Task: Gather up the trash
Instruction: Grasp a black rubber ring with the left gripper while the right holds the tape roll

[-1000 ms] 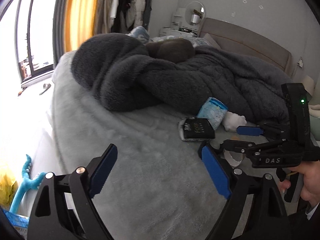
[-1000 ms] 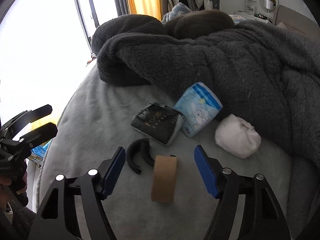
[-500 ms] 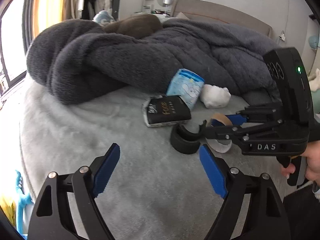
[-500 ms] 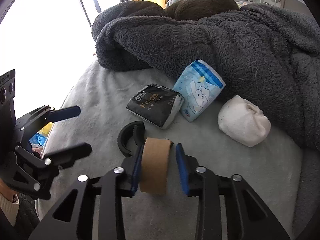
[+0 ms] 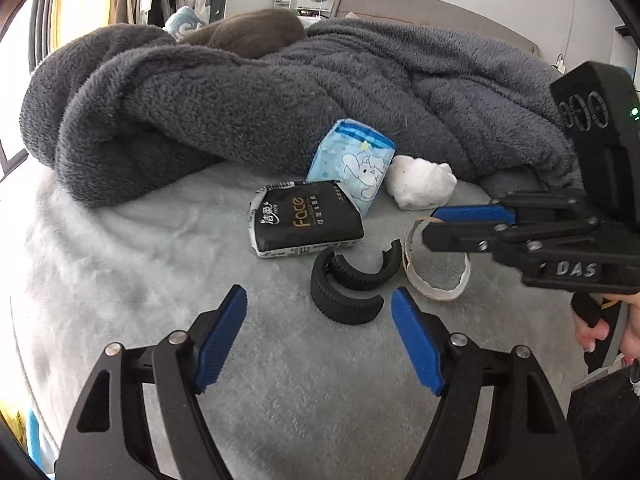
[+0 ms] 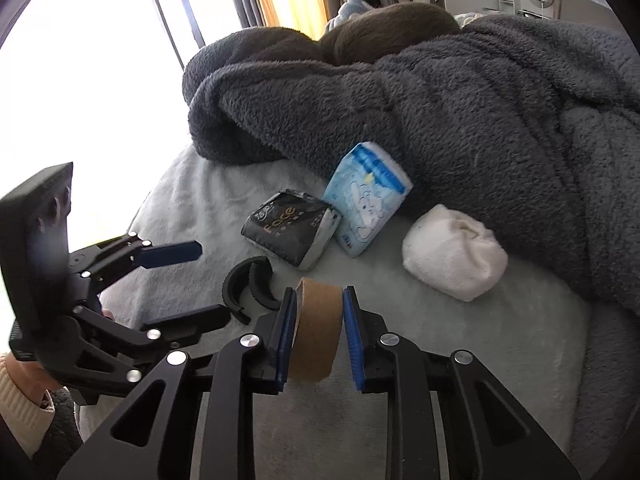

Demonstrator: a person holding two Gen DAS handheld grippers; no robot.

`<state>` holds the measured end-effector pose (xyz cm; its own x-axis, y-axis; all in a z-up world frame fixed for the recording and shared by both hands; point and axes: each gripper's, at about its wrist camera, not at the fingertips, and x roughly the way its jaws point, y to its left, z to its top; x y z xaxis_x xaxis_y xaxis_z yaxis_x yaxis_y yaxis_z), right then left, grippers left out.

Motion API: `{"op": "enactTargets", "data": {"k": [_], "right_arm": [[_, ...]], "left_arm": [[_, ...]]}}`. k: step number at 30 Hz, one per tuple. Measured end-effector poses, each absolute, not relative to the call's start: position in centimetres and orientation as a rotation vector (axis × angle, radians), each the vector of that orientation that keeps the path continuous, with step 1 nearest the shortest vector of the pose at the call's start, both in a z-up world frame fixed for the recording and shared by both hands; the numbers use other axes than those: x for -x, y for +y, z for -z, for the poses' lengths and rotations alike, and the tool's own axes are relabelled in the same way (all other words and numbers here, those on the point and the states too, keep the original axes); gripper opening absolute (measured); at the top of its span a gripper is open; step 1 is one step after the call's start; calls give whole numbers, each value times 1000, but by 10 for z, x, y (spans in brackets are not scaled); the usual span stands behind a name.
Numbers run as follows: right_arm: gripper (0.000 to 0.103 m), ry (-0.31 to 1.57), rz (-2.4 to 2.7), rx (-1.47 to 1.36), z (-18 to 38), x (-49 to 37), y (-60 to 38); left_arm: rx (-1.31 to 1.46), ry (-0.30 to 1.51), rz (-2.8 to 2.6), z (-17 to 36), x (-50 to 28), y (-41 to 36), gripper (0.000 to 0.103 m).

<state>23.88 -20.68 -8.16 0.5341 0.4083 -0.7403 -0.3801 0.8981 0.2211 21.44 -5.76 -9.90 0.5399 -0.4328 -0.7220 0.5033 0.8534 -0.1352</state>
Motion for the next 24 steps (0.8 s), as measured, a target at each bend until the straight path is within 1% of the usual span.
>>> {"op": "enactTargets", "data": {"k": [8, 10, 14, 19, 24], "right_arm": [[23, 926, -514, -107, 87, -238, -213], [22, 934, -530, -125, 89, -238, -212], [21, 942, -544, -143, 90, -236, -213], [20, 942, -549, -144, 88, -236, -210], [20, 921, -542, -135, 79, -234, -206]], "left_arm": [[-105, 864, 571, 110, -222, -68, 66], [-92, 862, 578, 110, -223, -67, 61], [-85, 866, 594, 111, -225, -70, 55], [-97, 871, 602, 113, -224, -72, 41], [-101, 852, 591, 110, -221, -71, 40]]}}
